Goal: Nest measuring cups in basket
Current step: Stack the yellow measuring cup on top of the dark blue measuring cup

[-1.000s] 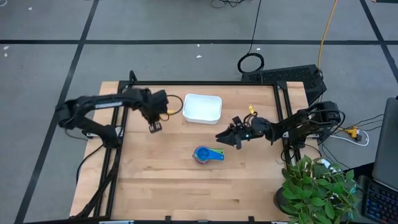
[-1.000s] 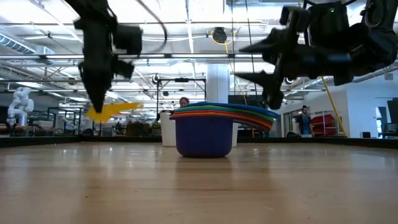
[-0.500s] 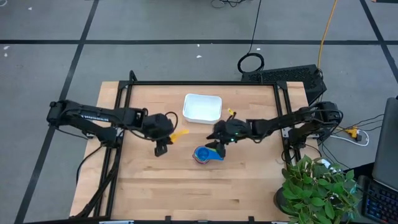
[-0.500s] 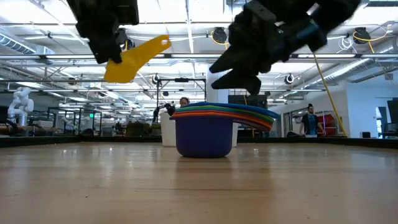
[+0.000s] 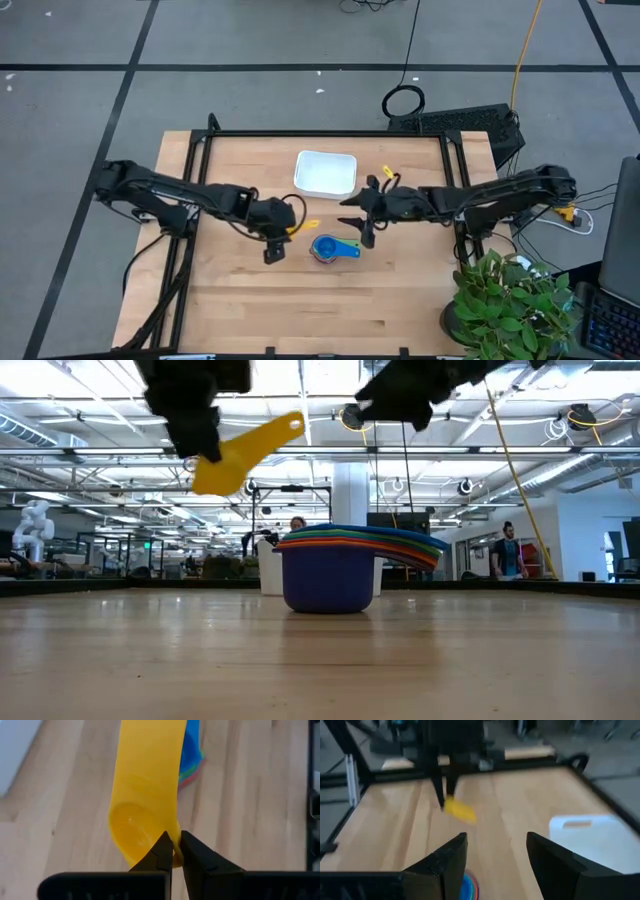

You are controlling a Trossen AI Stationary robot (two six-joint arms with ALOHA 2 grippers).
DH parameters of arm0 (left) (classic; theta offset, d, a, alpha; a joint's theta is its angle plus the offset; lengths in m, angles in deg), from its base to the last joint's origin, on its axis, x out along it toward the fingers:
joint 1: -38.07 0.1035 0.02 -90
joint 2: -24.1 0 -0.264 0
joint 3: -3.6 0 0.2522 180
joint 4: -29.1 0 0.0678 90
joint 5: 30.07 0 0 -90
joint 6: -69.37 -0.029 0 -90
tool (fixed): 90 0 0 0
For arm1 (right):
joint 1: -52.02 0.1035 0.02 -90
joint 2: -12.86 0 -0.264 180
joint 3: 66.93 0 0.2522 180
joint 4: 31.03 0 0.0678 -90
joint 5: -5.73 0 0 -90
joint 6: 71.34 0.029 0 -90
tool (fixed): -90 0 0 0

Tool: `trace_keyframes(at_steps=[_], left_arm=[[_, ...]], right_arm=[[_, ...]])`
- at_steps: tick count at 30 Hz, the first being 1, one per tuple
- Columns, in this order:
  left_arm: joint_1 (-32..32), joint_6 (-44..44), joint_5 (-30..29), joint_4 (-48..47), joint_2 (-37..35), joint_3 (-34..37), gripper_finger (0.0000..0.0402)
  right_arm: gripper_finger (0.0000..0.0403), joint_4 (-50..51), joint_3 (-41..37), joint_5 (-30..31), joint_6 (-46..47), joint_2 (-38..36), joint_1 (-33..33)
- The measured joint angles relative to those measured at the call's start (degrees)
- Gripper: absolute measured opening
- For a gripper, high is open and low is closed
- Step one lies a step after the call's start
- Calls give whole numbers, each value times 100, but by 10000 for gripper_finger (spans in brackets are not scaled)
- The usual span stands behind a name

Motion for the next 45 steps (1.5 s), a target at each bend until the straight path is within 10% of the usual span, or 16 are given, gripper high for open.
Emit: trace_keyframes(at_steps=[16,45], left_arm=[[-272,-322,-415,-356,1836,-1937,18],[-469,-351,-1089,305,2748,-2012,38]], right_arm=[[199,420,-7,252,393,-512,-145],[199,872,-243,542,598,-969,-127]])
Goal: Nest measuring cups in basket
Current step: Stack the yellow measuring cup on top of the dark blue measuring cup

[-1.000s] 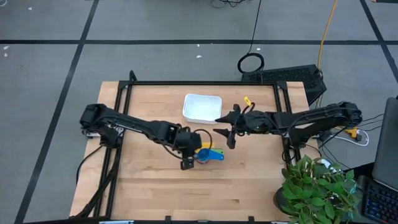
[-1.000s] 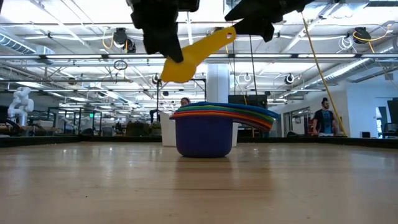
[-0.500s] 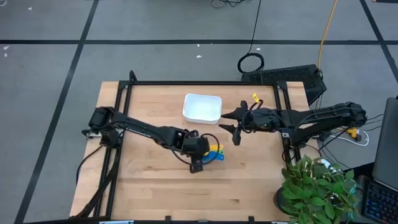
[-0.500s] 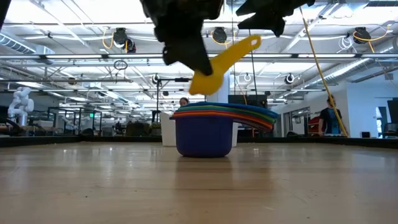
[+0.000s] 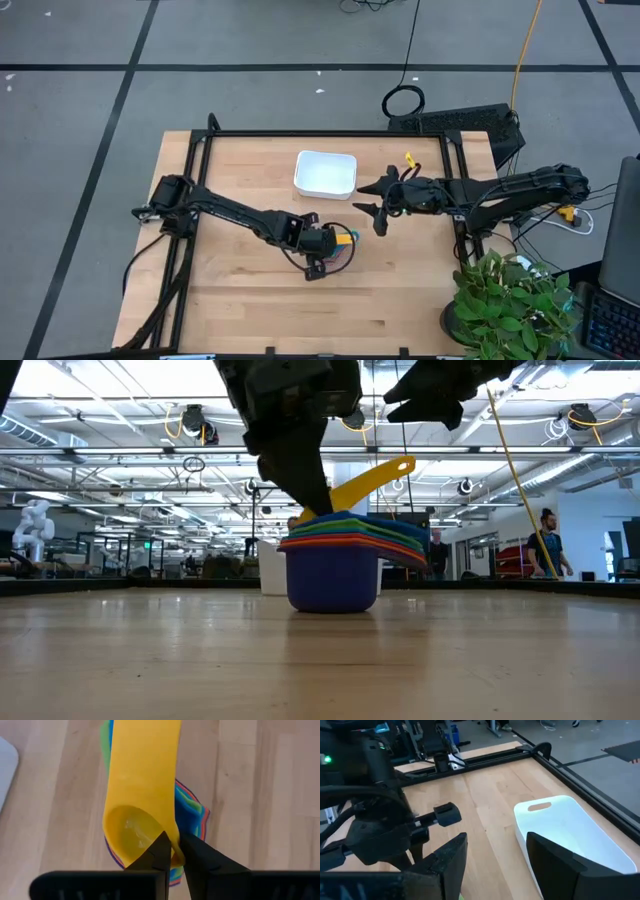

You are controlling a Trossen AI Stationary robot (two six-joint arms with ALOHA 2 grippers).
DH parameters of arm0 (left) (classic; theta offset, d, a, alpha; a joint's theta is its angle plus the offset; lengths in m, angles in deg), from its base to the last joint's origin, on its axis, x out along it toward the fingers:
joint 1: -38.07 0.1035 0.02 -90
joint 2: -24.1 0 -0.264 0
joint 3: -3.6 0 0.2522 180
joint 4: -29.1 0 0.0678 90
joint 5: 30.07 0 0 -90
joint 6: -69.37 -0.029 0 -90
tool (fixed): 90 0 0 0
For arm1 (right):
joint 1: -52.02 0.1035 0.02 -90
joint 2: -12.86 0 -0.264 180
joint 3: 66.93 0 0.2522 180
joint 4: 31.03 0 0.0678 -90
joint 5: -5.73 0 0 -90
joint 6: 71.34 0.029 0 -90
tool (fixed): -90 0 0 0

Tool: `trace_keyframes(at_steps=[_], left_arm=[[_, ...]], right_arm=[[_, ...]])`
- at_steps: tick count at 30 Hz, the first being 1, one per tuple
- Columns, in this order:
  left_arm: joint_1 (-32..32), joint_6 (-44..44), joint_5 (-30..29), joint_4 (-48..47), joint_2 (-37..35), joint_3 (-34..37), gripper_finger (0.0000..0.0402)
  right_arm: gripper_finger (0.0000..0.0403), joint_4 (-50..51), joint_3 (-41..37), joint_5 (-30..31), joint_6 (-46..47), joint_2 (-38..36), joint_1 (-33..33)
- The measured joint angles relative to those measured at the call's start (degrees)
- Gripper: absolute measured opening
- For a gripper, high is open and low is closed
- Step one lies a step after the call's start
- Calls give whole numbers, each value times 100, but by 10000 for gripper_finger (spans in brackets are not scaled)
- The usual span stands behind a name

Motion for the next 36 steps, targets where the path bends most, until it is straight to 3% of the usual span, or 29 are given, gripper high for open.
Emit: trace_keyframes(at_steps=[13,21,29,33,36], left_arm=[[3,-81,162,107,-4,0,50],[1,-3,219,107,-4,0,136],[-16,-167,932,-237,-6,-447,201],[-110,-543,934,-549,-297,-699,203],[-297,-796,705,-506,-846,-605,185]], right_arm=[[199,-5,-2,0,17,0,0],[199,-5,-2,0,17,0,0],[199,-5,-2,-34,14,0,0],[199,-9,-2,-320,-196,0,154],[199,-42,-4,7,-505,23,620]])
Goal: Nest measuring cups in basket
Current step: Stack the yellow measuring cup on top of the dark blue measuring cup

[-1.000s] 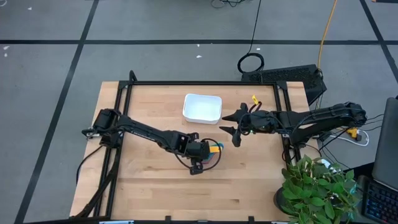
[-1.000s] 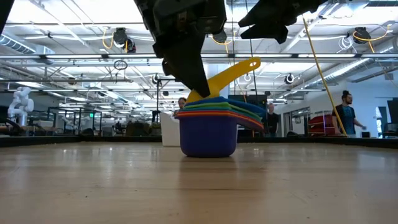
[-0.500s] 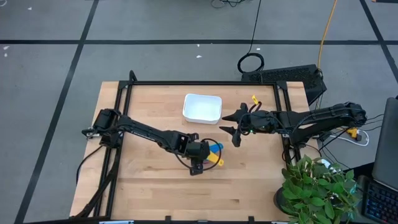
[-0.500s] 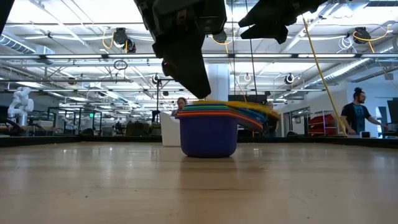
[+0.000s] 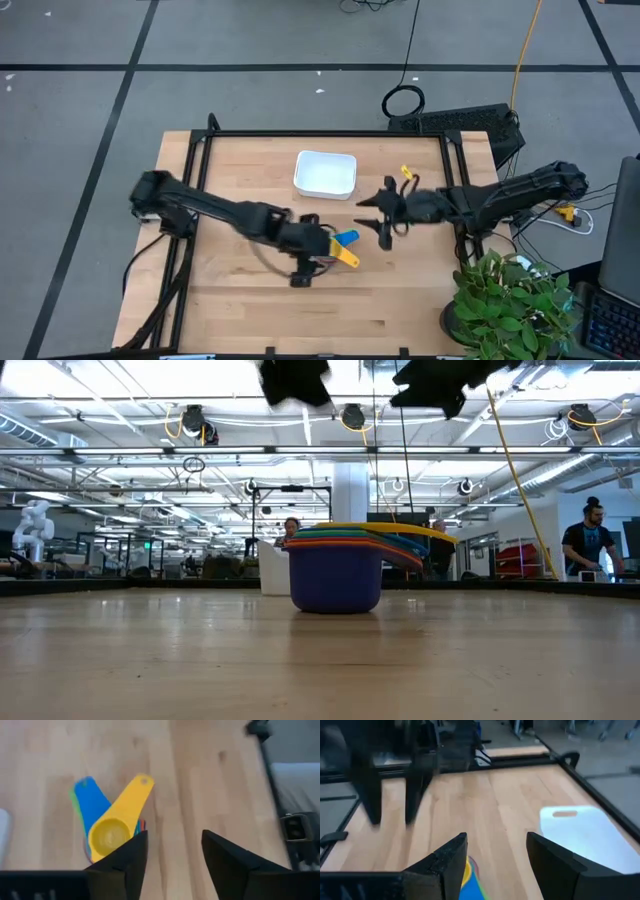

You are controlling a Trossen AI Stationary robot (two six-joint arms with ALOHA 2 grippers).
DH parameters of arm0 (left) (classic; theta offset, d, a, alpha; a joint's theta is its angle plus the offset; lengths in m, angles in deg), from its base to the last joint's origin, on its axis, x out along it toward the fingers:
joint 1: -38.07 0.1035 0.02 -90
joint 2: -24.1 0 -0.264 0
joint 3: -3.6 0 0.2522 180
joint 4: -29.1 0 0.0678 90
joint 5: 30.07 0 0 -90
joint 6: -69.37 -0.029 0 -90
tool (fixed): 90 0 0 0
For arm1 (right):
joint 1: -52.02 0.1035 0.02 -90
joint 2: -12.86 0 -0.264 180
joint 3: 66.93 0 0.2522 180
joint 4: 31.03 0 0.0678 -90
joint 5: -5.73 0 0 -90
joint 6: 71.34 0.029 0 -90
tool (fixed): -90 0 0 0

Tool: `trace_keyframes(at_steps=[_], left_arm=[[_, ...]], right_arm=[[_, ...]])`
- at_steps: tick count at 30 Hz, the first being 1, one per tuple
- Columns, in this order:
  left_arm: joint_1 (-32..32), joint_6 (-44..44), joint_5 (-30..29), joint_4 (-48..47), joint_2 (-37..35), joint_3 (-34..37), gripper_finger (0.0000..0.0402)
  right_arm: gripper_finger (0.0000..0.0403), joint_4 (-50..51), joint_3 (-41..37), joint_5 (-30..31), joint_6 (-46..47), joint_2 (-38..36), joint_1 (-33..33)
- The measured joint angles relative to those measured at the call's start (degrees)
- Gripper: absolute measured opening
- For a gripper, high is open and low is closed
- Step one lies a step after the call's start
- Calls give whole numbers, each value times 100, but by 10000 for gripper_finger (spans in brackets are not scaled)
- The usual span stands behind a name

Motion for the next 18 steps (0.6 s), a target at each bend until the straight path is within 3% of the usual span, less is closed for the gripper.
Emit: trace_keyframes(at_steps=[5,9,14,18], left_arm=[[-264,-172,-987,166,-1178,611,139],[-247,-41,-1244,968,-2259,1607,110],[-168,163,-1242,2527,-3388,2975,84],[-117,328,-1260,3200,-4089,3725,63]], right_arm=[[199,-131,0,392,34,178,508],[199,-622,86,393,1,690,715],[199,-187,788,-231,17,1682,738],[199,524,1300,-934,96,2316,825]])
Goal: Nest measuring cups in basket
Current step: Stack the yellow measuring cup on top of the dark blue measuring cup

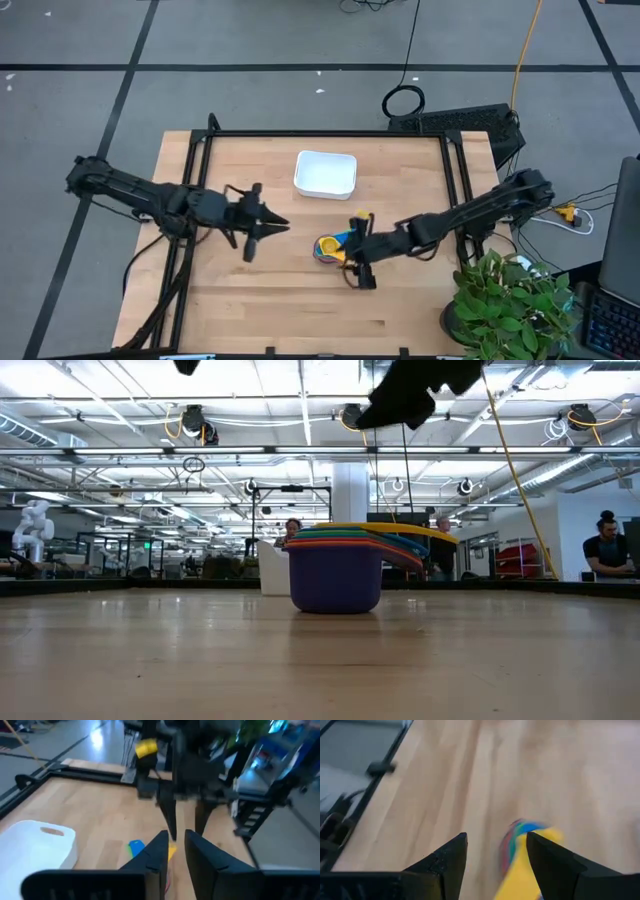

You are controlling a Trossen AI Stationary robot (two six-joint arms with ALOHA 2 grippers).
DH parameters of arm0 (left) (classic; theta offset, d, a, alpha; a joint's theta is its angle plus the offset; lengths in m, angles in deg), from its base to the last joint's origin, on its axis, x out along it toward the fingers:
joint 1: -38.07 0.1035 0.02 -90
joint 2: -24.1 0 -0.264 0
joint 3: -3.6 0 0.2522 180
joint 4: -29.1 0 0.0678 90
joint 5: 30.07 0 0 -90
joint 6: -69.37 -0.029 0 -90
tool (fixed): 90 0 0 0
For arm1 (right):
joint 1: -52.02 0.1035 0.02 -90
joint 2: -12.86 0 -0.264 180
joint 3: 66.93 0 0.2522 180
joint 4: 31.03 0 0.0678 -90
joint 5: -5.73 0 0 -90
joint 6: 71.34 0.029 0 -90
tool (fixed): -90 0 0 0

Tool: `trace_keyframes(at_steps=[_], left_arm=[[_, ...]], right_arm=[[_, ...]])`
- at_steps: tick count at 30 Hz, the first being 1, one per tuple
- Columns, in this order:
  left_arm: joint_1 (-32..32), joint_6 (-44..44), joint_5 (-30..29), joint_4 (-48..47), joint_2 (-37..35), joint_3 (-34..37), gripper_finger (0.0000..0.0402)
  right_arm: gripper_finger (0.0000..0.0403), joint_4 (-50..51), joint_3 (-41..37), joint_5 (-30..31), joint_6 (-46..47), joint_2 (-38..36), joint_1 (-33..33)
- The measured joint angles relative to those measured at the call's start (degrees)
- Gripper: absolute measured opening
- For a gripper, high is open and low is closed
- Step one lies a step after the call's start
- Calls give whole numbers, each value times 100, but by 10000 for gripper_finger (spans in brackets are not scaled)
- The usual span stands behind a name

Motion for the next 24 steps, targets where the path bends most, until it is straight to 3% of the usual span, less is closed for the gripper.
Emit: trace_keyframes(at_steps=[5,8,17,24], left_arm=[[9,13,-5,192,-565,480,35],[9,147,-31,235,-634,592,23],[24,101,-80,241,-481,618,11],[31,45,-58,195,-468,622,18]], right_arm=[[197,320,158,-499,387,409,134],[176,562,146,-685,595,672,193],[12,1279,140,-743,780,1182,193],[21,1925,142,-201,1163,1151,18]])
